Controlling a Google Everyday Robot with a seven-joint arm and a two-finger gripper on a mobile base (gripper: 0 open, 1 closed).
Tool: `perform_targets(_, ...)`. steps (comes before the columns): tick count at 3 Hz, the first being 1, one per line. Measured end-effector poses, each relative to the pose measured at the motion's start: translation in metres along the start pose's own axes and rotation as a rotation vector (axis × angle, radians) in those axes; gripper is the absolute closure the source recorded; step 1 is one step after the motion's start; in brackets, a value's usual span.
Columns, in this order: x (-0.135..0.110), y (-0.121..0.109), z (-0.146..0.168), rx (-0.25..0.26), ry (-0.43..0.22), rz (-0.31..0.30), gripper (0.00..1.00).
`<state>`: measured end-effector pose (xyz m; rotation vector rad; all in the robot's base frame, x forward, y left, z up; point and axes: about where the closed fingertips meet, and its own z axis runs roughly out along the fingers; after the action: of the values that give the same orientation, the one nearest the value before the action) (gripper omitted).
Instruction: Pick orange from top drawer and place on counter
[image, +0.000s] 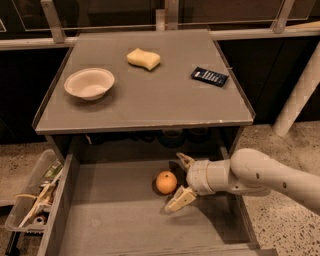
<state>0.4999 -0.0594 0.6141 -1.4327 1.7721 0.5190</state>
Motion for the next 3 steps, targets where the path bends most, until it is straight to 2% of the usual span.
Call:
perform_targets(1, 0.0000, 0.0000, 0.0000, 0.000, 0.000, 0.000, 0.18)
perform_targets(3, 0.0000, 0.0000, 0.0001, 0.000, 0.000, 0.000, 0.64)
